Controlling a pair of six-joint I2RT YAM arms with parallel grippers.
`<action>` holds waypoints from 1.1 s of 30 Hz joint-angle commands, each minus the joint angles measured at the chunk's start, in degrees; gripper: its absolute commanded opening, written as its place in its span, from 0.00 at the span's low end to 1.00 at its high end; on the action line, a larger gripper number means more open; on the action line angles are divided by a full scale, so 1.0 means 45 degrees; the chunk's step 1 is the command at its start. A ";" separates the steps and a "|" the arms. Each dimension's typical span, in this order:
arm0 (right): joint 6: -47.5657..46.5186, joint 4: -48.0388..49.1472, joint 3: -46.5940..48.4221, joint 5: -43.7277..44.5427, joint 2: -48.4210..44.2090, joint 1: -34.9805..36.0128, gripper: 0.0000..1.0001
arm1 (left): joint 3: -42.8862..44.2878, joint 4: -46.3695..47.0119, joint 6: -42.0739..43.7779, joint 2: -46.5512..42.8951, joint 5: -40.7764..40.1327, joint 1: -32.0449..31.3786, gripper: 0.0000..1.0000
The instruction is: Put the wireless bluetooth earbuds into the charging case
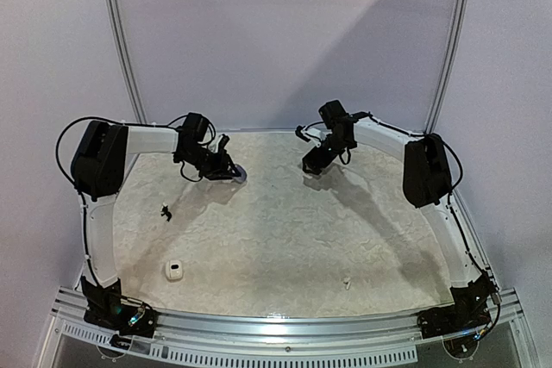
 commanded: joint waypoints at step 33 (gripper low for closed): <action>-0.2196 0.0897 -0.0888 -0.0974 -0.0724 -0.0331 0.22 | 0.1595 -0.3128 0.2066 -0.1589 -0.0654 0.0126 0.89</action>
